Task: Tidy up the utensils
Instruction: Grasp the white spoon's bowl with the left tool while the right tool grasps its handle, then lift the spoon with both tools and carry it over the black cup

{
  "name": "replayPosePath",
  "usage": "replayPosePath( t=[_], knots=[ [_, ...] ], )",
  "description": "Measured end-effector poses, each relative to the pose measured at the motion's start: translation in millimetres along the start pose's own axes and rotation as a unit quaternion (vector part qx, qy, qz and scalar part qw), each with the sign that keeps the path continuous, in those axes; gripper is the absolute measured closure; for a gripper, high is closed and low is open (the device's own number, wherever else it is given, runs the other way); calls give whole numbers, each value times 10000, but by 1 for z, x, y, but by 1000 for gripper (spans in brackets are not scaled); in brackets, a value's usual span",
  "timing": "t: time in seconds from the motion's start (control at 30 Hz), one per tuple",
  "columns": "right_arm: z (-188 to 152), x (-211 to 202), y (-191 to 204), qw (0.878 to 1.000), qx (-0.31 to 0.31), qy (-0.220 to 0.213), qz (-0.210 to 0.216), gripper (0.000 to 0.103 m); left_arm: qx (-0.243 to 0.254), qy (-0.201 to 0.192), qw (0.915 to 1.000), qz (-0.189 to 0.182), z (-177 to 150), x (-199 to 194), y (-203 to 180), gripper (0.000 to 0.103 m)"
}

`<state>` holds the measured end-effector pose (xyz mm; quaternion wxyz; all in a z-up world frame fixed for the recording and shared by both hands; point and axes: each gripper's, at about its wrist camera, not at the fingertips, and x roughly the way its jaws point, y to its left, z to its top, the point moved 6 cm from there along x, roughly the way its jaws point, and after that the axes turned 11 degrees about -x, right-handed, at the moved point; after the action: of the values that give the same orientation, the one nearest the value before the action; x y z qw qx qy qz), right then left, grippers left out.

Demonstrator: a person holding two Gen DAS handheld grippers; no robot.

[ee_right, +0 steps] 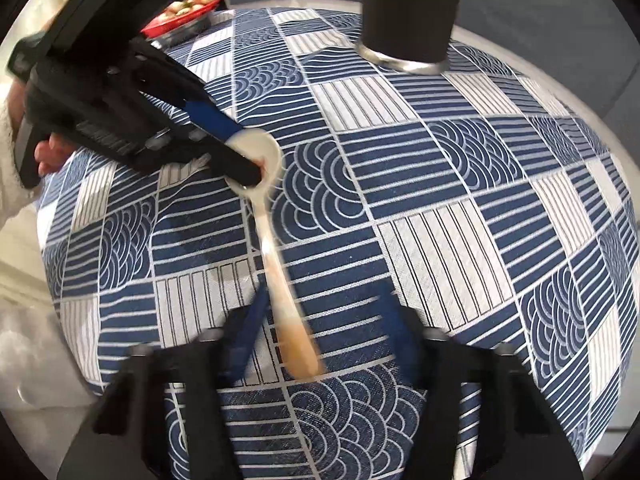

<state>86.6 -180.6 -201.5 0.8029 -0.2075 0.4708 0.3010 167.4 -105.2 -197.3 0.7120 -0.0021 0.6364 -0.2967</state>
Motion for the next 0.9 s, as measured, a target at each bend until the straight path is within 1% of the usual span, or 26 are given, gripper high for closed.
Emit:
replayPosePath(
  t=[0.03, 0.1, 0.2, 0.4, 0.53, 0.63, 0.9],
  knots=[
    [0, 0, 1, 10000, -35, -5, 42, 86, -95, 5, 9999, -62, 0, 0, 1, 95],
    [0, -1, 3, 9998, -63, 10, 189, 87, -167, -16, 9998, -79, -1, 0, 0, 96],
    [0, -2, 5, 9995, -143, 12, 295, 88, -128, -7, 9999, -27, -1, 0, -4, 96],
    [6, -5, 10, 9991, -254, 5, 324, 90, -73, -92, 9999, -27, 3, -12, -7, 98],
    [13, -6, 9, 9991, -289, -63, 306, 90, 31, -195, 9998, 75, 8, -27, -9, 98],
    [22, -12, 6, 9988, -367, -177, 257, 91, 146, -338, 9991, 233, 13, -41, -11, 98],
    [46, -34, -7, 9974, -520, -448, 213, 91, 253, -811, 9953, 471, 27, -80, -20, 98]
  ],
)
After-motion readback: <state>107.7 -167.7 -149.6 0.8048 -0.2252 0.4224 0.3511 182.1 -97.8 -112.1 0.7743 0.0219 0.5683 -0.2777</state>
